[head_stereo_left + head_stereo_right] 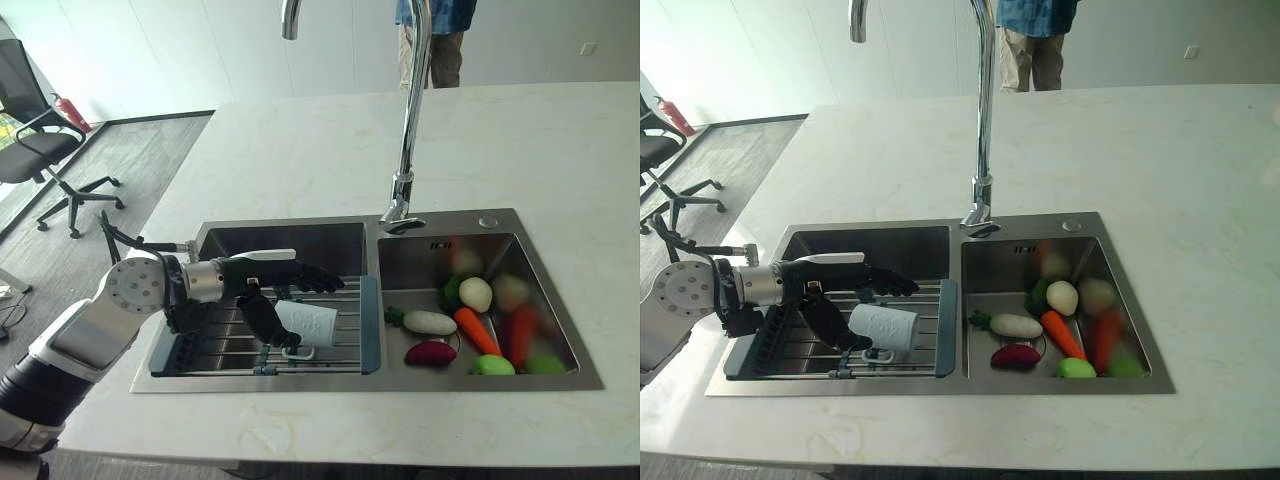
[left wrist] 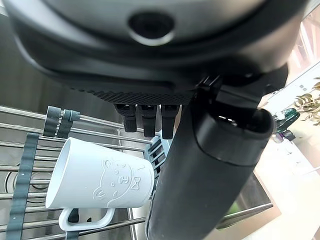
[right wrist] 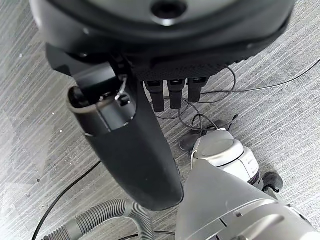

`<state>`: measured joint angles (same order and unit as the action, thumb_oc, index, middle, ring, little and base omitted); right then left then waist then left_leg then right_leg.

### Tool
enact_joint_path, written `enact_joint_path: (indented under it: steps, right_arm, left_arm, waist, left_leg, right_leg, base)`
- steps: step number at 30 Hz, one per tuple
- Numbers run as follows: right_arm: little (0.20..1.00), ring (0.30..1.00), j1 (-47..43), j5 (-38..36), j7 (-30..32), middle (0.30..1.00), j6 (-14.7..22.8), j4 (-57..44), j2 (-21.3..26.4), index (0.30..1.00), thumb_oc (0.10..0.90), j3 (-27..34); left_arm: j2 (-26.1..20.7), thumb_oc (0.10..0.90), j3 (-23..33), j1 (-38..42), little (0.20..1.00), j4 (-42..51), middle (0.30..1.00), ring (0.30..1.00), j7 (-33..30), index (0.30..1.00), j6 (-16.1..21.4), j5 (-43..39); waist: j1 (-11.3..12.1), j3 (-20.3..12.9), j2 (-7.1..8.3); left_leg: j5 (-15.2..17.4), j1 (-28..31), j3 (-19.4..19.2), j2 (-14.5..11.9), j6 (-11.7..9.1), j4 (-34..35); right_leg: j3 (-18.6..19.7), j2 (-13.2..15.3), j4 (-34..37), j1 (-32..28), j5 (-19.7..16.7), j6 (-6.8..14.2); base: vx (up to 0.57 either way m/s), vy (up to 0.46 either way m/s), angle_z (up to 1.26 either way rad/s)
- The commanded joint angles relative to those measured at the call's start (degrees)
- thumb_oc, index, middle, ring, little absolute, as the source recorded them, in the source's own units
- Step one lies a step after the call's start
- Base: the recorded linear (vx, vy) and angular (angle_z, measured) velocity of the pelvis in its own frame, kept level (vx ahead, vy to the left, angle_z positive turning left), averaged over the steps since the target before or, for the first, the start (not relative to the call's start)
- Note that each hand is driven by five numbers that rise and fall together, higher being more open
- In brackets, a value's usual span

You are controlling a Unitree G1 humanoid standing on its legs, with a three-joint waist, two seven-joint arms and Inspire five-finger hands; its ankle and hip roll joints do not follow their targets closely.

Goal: Place the dishes in the dishwasher.

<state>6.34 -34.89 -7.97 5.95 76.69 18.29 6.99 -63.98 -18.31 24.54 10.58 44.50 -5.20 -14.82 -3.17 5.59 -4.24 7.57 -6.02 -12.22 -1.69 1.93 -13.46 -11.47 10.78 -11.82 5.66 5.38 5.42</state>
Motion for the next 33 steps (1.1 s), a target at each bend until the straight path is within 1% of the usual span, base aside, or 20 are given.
enact_joint_path:
  steps: [1, 10, 12, 13, 16, 21, 27, 33]
  right_arm:
    - [0.900, 0.900, -0.1, -2.8, 0.1, 0.900, 1.4, -0.4, 2.1, 0.900, 0.800, 0.7]
    - [0.900, 0.900, 0.8, -3.0, 0.3, 0.900, 1.7, -1.1, 2.0, 0.900, 0.800, 0.7]
    - [0.900, 0.900, 0.9, -2.9, 0.3, 0.900, 1.7, -1.3, 1.9, 0.900, 0.800, 0.8]
    - [0.900, 0.900, 1.0, -2.9, 0.2, 0.900, 1.7, -1.4, 1.9, 0.900, 0.800, 0.9]
    - [0.900, 0.900, 1.2, -2.9, 0.1, 0.900, 1.8, -1.8, 2.0, 0.900, 0.800, 0.9]
    - [0.900, 0.900, 1.0, -2.6, 0.1, 0.900, 1.7, -2.2, 2.3, 0.900, 0.800, 0.8]
    - [0.900, 0.900, 1.0, -2.5, -0.1, 0.900, 1.9, -2.6, 2.4, 0.900, 0.800, 0.8]
    - [0.900, 0.900, 0.8, -2.3, 0.3, 0.900, 2.0, -2.9, 2.4, 0.900, 0.800, 0.5]
  left_arm:
    - [-1.3, 0.800, 4.7, 8.4, 0.900, 0.4, 0.900, 0.900, -0.8, 0.900, 1.6, 1.5]
    - [-0.9, 0.800, 4.0, 7.9, 0.900, -1.1, 0.900, 0.900, -1.8, 0.900, 2.6, 6.7]
    - [-0.7, 0.800, 3.9, 7.6, 0.900, -1.7, 0.900, 0.900, -2.0, 0.900, 3.7, 8.4]
    - [-0.6, 0.800, 4.0, 7.4, 0.900, -1.8, 0.900, 0.900, -3.2, 0.900, 5.0, 10.8]
    - [-0.8, 0.800, 3.9, 7.1, 0.900, -2.4, 0.900, 0.900, -4.1, 0.900, 6.1, 12.3]
    - [0.1, 0.800, 3.1, 7.1, 0.900, -2.2, 0.900, 0.900, -3.6, 0.900, 6.2, 10.8]
    - [1.0, 0.800, 1.9, 7.0, 0.900, -2.2, 0.900, 0.900, -2.9, 0.900, 6.6, 11.9]
    - [1.9, 0.800, -0.1, 8.0, 0.900, -1.9, 0.900, 0.900, -1.7, 0.900, 5.6, 11.6]
  waist:
    - [-1.2, -0.5, -0.95]
    - [-1.8, 0.1, -1.05]
    - [-1.9, 0.3, -1.04]
    - [-2.0, 0.4, -1.07]
    - [-2.1, 0.6, -1.10]
    - [-2.3, 1.3, -1.42]
    - [-2.6, 1.7, -1.66]
    - [-3.1, 2.0, -1.84]
  left_leg:
    - [8.4, 0.3, -0.5, -3.5, -3.5, -3.7]
    - [8.4, 0.2, -0.9, -3.6, -3.4, -3.7]
    - [8.4, 0.1, -1.0, -3.6, -3.4, -3.7]
    - [8.3, 0.0, -0.9, -3.5, -3.4, -3.7]
    - [8.3, -0.1, -0.8, -3.4, -3.4, -3.7]
    - [8.2, -0.6, -1.0, -3.3, -3.4, -3.7]
    - [8.1, -0.9, -1.2, -3.2, -3.4, -3.7]
    - [8.1, -0.9, -1.8, -3.2, -3.4, -3.7]
  right_leg:
    - [3.0, 1.3, -5.4, 0.8, 6.2, 5.3]
    - [3.4, 1.5, -5.4, 1.2, 6.0, 5.4]
    - [3.4, 1.5, -5.4, 1.3, 5.9, 5.4]
    - [3.5, 1.6, -5.4, 1.4, 5.9, 5.4]
    - [3.7, 1.6, -5.4, 1.6, 5.9, 5.5]
    - [3.6, 2.1, -5.4, 2.1, 5.6, 5.6]
    - [3.7, 2.3, -5.4, 2.5, 5.5, 5.8]
    - [4.1, 2.5, -5.4, 2.7, 5.2, 6.0]
  base:
    - [0.00, 0.000, 0.00]
    - [0.00, 0.000, 0.00]
    - [0.00, 0.000, 0.00]
    - [0.00, 0.000, 0.00]
    - [0.00, 0.000, 0.00]
    - [-0.01, 0.003, -0.02]
    - [-0.01, 0.005, -0.04]
    - [0.00, 0.002, -0.03]
